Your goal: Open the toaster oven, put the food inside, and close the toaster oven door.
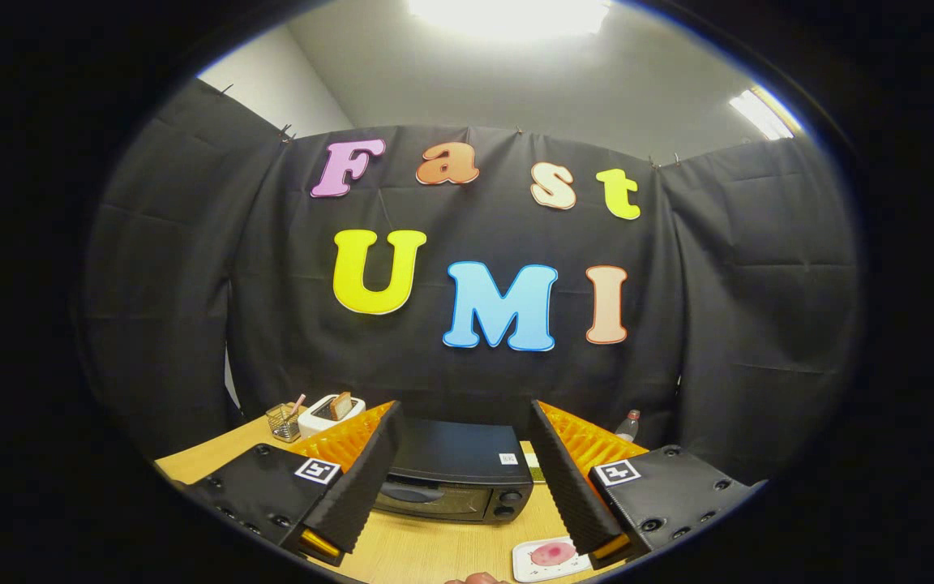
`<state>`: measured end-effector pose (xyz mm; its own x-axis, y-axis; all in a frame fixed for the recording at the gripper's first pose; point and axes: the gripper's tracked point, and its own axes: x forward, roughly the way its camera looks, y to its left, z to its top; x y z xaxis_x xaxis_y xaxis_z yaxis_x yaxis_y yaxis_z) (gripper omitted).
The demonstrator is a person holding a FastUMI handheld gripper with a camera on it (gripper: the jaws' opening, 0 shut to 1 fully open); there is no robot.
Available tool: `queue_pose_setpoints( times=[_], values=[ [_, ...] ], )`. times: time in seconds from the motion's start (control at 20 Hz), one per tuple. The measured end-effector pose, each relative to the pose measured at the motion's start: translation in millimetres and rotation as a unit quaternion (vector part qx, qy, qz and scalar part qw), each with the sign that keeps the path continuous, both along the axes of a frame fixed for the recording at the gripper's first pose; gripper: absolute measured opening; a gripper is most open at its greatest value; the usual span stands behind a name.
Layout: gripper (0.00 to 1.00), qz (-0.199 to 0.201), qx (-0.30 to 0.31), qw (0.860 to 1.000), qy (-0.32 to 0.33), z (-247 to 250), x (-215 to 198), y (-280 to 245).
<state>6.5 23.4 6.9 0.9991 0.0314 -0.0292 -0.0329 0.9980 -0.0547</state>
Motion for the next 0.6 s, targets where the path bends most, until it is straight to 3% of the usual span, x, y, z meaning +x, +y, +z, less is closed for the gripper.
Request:
queue_pose_setpoints(
  times=[0.6],
  values=[
    [0.98,-0.012,0.0,0.998,0.058,-44,51,13]
  ],
)
